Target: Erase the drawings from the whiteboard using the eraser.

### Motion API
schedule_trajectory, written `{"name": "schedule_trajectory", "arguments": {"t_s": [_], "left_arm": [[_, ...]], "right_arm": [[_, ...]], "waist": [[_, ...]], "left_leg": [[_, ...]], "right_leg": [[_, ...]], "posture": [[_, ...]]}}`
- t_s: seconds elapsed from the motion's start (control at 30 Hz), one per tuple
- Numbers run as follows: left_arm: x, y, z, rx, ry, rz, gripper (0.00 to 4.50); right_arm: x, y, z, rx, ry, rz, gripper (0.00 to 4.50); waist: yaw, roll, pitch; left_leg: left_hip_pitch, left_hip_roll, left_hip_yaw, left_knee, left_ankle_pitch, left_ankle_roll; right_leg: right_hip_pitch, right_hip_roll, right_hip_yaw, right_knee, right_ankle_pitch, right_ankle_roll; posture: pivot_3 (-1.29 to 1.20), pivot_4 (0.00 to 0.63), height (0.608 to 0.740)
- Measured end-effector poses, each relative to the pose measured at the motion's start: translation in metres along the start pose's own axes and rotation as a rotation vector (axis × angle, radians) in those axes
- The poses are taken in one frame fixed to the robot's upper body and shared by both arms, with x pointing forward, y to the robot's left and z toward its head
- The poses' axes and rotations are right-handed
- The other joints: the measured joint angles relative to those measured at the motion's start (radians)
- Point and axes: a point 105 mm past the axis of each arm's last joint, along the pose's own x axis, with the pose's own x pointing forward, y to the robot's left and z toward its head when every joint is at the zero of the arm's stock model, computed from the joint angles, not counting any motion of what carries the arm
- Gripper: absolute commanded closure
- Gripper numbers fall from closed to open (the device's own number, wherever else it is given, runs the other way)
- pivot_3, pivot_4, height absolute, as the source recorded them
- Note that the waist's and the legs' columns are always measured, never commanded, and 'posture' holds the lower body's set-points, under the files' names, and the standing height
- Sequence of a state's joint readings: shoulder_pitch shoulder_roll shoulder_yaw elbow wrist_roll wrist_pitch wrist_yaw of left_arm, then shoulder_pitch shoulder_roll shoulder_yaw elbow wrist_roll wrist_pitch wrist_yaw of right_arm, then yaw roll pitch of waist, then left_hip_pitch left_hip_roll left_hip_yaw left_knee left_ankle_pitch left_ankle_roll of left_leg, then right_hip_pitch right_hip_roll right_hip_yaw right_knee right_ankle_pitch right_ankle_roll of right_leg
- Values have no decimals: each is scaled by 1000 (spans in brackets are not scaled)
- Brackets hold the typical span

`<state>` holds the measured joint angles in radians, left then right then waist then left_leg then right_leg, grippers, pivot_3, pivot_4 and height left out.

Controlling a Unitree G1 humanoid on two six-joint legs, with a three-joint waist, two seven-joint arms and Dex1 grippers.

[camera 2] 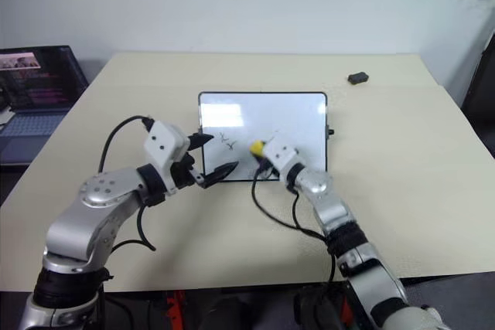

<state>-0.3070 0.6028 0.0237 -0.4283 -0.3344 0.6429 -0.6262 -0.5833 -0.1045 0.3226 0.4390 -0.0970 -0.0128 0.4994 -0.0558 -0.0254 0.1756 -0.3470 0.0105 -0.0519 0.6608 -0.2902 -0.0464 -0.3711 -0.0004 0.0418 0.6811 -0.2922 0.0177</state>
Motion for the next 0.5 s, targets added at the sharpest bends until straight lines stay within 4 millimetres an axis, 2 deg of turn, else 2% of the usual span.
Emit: {"name": "schedule_trajectory", "arguments": {"t_s": [0.07,0.23,0.4,0.5], "left_arm": [[0,0,0,0,0,-1,0],[0,0,0,0,0,-2,0],[1,-2,0,-2,-1,-9,0],[1,-3,0,-4,-2,-13,0]], "right_arm": [[-1,5,-3,5,25,25,3381],[-1,-3,4,0,4,-35,3382],[-9,-55,32,2,-95,-275,3382],[-13,-66,42,8,-139,-341,3383]], "waist": [[0,0,0],[2,0,2],[8,0,3],[8,0,3]], "left_leg": [[0,0,0,0,1,1],[-1,0,-1,0,2,1],[-8,-1,-1,0,2,1],[-20,-1,-1,0,2,1]], "right_leg": [[0,0,0,0,-1,3],[-1,0,0,0,-1,4],[-6,0,0,-1,3,-1],[-18,0,-1,0,3,-1]], "posture": [[0,150,740],[0,150,740],[0,150,740],[0,150,740]]}}
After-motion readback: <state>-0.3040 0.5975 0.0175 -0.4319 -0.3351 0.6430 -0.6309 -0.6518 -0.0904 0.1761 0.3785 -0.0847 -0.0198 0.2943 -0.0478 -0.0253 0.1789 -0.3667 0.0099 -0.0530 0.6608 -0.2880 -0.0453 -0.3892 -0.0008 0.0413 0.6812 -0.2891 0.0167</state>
